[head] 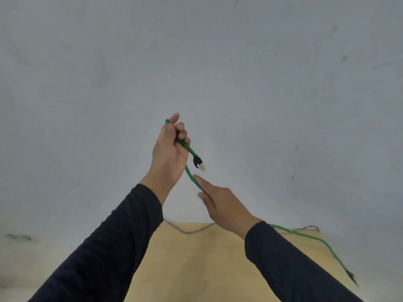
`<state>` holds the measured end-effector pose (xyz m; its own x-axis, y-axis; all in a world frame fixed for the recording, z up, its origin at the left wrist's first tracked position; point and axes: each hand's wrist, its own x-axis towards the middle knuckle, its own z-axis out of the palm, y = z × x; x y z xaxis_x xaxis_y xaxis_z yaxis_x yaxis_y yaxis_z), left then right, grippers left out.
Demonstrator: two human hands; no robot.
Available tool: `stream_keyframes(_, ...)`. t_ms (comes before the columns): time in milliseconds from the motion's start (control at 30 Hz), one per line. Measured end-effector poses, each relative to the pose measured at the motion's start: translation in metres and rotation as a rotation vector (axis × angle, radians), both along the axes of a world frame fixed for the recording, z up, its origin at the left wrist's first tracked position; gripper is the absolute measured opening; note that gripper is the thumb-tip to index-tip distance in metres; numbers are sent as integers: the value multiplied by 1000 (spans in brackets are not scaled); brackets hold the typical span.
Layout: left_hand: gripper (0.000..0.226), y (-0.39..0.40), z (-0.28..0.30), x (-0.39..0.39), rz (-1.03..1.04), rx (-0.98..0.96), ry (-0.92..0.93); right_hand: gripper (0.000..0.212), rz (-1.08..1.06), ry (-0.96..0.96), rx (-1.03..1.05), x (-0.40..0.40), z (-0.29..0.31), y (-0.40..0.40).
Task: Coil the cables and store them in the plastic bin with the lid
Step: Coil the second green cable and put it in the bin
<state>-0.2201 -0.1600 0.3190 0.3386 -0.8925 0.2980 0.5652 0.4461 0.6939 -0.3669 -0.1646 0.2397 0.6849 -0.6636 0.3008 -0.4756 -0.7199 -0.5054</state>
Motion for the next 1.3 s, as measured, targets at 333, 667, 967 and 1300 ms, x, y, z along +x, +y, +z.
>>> stream_keyframes(333, 31, 44, -35, -14, -101, 20, -1030, 20, 26, -149, 52, -35, 121, 3)
stream_keyframes(667, 43, 63, 16, -13, -454, -166, -284, 19, 28, -790, 324, -14, 105, -6)
stream_keyframes(967, 35, 32, 51, 24, 179, -89, -523, 32, 25, -171, 54, 34, 65, 29)
stream_keyframes(1300, 43, 60, -30, 8, -175, -6, -981, 14, 80, -209, 99, -16, 140, 7)
